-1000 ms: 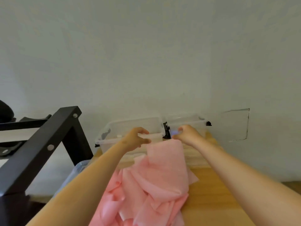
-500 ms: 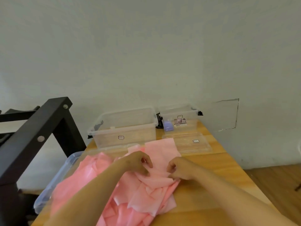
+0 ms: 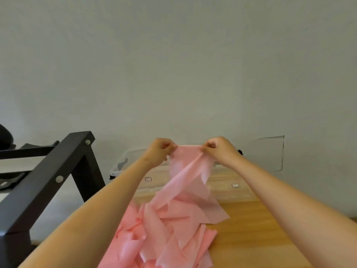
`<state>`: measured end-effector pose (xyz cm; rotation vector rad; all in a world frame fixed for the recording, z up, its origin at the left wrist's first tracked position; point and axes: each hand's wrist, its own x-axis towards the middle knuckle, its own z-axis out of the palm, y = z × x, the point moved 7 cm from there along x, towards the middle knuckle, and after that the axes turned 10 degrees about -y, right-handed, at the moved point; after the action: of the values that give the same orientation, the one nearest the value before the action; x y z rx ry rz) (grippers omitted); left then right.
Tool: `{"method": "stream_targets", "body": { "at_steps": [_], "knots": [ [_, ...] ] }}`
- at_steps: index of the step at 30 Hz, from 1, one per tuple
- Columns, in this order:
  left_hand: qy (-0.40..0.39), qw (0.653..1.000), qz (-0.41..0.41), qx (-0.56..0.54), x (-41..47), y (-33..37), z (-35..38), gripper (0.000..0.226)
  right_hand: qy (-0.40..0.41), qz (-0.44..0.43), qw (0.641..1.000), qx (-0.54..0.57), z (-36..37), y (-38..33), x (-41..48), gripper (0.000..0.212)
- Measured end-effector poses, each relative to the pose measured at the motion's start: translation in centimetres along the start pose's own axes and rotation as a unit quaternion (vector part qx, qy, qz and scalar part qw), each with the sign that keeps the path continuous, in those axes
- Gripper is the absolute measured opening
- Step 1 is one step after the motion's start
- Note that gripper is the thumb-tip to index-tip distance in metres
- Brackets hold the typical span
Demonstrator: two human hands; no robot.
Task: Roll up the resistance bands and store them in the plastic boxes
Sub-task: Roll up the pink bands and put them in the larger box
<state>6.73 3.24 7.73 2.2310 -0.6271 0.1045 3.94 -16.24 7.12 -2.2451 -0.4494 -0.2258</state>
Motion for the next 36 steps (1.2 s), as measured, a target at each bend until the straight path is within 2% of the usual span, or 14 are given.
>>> {"method": "stream_targets", "body": {
  "at_steps": [6, 13, 19, 24, 30, 36],
  "knots": [
    [0.092, 0.993, 0.079, 0.006, 2.1, 8.7, -8.0, 0.019, 0.091, -0.071, 0.993, 0.01, -7.6, -7.7, 3.3, 0.016],
    [0.156, 0.973, 0.146, -0.082, 2.2, 17.9, -15.3, 0.026, 0.183, -0.139, 0.973, 0.01, -14.4, -16.6, 4.8, 0.008],
    [0.215, 0.959, 0.171, -0.073, 2.5, 21.7, -18.9, 0.026, 0.232, -0.168, 0.958, -0.008, -18.2, -21.4, 5.4, 0.009],
    [0.182, 0.976, 0.115, -0.041, 2.9, 17.7, -16.8, 0.022, 0.177, -0.113, 0.976, -0.049, -15.8, -18.1, 6.1, 0.01],
    [0.093, 0.995, 0.024, -0.042, 2.6, 8.2, -9.6, 0.022, 0.063, -0.03, 0.994, -0.079, -8.1, -9.0, 6.0, 0.018],
    [0.024, 0.996, -0.076, -0.037, 1.7, -1.0, -1.9, 0.023, -0.036, 0.072, 0.994, -0.075, 0.4, 1.2, 5.1, 0.026]
  ]
}}
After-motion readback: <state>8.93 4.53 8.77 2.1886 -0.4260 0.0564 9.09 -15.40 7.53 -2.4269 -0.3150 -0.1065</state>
